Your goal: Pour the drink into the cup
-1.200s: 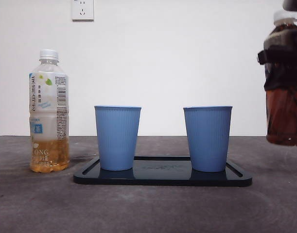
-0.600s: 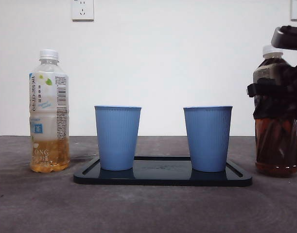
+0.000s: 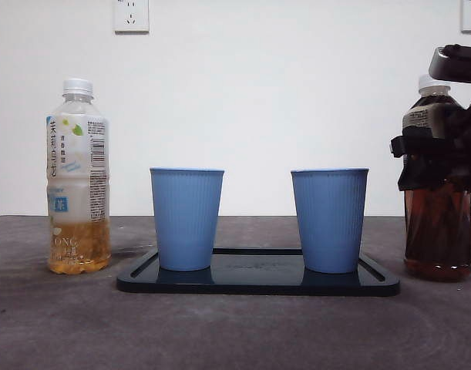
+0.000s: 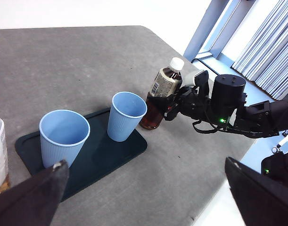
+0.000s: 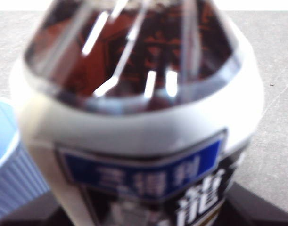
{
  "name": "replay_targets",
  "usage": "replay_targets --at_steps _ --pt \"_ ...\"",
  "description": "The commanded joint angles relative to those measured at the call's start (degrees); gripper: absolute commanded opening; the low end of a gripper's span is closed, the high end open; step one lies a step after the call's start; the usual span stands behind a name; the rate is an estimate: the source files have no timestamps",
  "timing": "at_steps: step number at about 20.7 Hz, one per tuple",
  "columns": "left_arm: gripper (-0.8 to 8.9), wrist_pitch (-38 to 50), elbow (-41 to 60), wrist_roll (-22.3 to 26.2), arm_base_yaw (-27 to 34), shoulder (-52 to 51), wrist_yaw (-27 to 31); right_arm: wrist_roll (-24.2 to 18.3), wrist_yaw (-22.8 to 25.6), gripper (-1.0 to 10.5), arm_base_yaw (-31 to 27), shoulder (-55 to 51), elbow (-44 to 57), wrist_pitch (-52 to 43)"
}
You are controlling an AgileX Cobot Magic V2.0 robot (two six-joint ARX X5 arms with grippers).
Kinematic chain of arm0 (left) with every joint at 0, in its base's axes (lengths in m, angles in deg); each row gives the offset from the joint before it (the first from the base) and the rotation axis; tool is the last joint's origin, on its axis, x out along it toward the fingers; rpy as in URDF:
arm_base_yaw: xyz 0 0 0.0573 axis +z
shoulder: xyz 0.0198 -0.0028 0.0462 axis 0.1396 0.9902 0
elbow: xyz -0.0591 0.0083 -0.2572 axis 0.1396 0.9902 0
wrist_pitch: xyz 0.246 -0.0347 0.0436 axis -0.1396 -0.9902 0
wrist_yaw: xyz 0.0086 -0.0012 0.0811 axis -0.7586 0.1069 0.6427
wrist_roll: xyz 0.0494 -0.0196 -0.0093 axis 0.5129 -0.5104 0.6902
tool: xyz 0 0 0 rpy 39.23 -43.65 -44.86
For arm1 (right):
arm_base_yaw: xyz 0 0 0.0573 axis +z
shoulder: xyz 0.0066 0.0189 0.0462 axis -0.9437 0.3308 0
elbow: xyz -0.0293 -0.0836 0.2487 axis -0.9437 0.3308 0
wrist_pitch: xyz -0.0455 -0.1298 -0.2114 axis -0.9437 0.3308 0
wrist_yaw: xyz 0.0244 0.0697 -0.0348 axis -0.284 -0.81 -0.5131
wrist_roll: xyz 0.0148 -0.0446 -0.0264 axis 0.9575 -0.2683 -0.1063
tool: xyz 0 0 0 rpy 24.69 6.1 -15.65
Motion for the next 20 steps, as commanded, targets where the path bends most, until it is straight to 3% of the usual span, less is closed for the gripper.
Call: replay_targets --at_steps 1,3,8,12,16,20 --pt "5.31 0.68 -1.20 0.61 -0.20 0.35 -0.13 0.20 0.20 3.9 0.15 -0.24 -1.09 -3.58" --pt "5.31 0.52 -1.20 0.61 -0.20 0.33 -0.13 -0.66 0.17 4.5 0.17 -1.86 -1.16 -3.02" --pt "5.31 0.39 -1.20 0.63 -0.20 0.33 -0.13 -0.22 -0.11 4.6 0.33 -11.50 -1.16 6.84" --pt "5.31 0.39 -1.20 1.01 -0.20 0.35 0.31 1.09 -4.17 4.6 0.35 -20.83 -3.37 18.40" --pt "5.31 0.39 -1.20 1.97 -0.20 0.35 5.57 1.49 -8.85 4.6 0.81 -26.64 -8.04 31.85" --pt "5.31 0.44 -1.20 4.81 -0.20 0.94 10.95 2.16 -10.01 4.6 2.47 -30.95 -14.23 47.15"
